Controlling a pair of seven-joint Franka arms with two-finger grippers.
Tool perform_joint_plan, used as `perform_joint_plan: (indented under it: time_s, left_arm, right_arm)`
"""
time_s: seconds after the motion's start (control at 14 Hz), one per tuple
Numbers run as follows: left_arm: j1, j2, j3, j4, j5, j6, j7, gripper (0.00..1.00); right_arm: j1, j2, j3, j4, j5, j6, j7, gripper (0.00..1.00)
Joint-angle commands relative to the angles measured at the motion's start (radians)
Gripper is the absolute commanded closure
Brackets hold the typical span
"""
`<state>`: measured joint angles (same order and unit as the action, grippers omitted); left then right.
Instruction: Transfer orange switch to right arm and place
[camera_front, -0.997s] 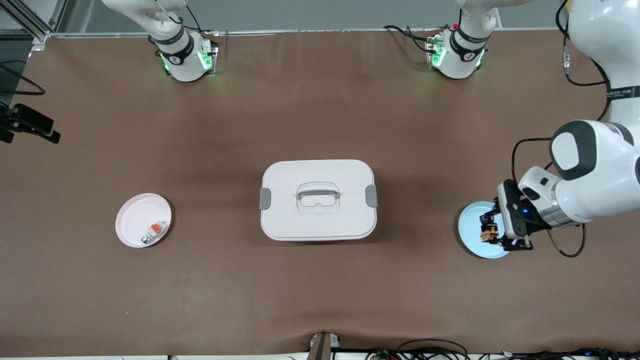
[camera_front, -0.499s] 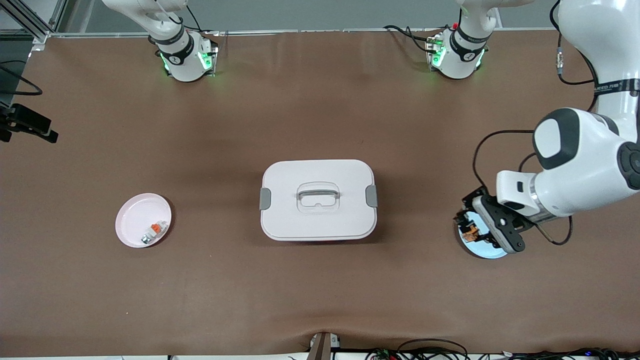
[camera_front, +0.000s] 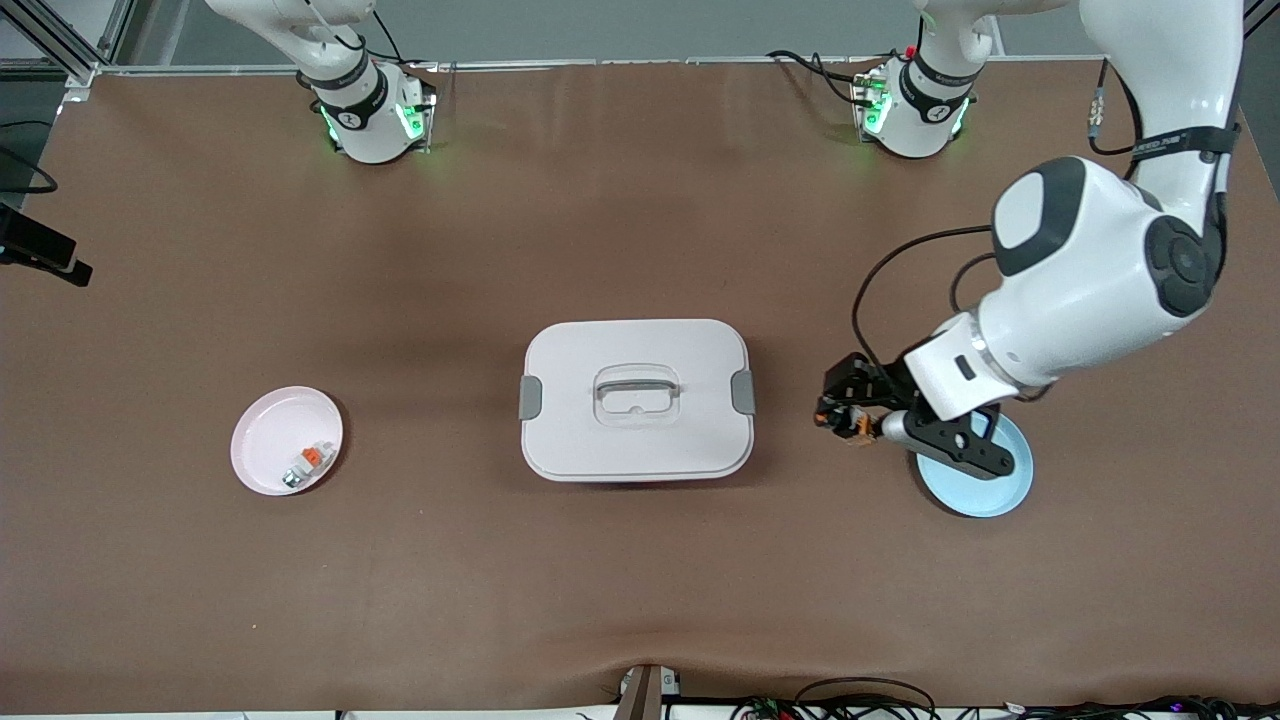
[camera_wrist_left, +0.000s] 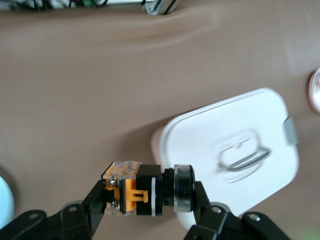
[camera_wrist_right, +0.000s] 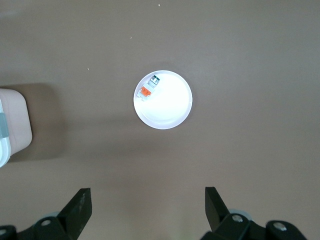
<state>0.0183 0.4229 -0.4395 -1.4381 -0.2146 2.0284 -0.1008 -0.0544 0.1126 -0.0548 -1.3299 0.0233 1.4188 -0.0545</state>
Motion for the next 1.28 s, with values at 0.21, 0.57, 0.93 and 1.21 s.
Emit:
perform_joint_plan:
  time_s: [0.21,0.57,0.93,1.21]
  left_arm:
    - [-0.079,-0.013,-0.088,0.013,-0.006,-0.019,-0.582,1.0]
    - [-0.193,-0.003,-0.108,0.054,-0.005,-0.017,-0.98,1.0]
    - [-0.259,0.037,-0.104,0.11,-0.008,0.016,-1.223,1.0]
    - [-0.291,0.046,-0.105,0.113,-0.011,0.082,-1.442,1.0]
  right_arm:
    - [-0.041,-0.004,0.007,0.012,0.058,-0.015,-0.062,0.0]
    - [-0.15,0.001,0.009,-0.015,0.352,-0.086,-0.145,0.0]
    - [-0.142,-0.011,0.012,-0.142,0.521,0.015,-0.125,0.0]
    - [-0.102,-0.105,0.016,-0.332,0.63,0.158,-0.075,0.0]
